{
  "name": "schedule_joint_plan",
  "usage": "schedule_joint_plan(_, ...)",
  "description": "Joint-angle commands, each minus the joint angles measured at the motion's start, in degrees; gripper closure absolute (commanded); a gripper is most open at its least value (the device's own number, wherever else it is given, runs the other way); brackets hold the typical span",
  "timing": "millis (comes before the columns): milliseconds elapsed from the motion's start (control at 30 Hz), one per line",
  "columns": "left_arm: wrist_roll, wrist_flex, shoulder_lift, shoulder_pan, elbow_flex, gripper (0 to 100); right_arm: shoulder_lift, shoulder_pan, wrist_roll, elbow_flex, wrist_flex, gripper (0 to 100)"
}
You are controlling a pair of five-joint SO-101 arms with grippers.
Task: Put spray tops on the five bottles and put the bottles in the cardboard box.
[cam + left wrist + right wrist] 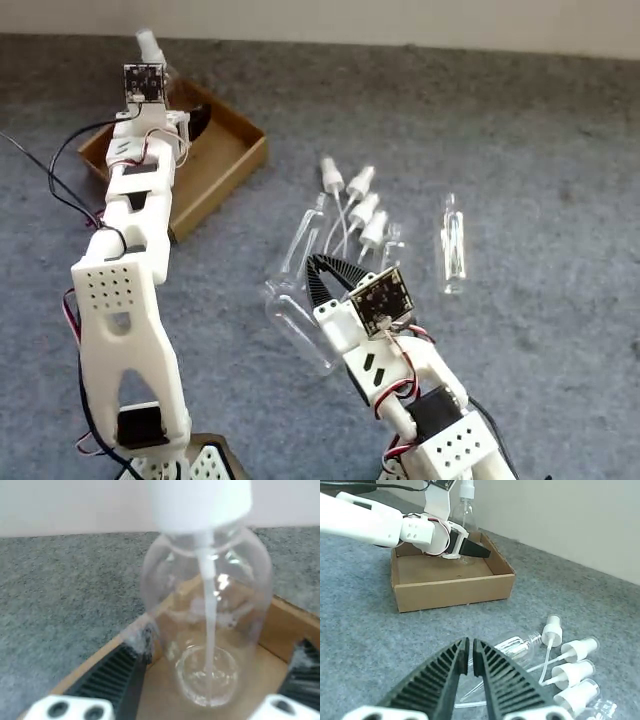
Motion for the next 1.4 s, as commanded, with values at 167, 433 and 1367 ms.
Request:
schedule_joint_plan(167,-0.35,7.91,-9.36,-2.24,-0.84,63,-0.22,0.84,0.7,8.22,0.4,98.0)
schedule_joint_plan(433,-0.35,22.15,-16.92,-2.42,-0.31,63,-0.22,0.84,0.7,8.22,0.48,98.0)
schedule_joint_plan(1367,-0.7,85.63,-44.88,3.12,-0.31,63,-0.66,22.55,-3.08,7.87,-0.57,98.0)
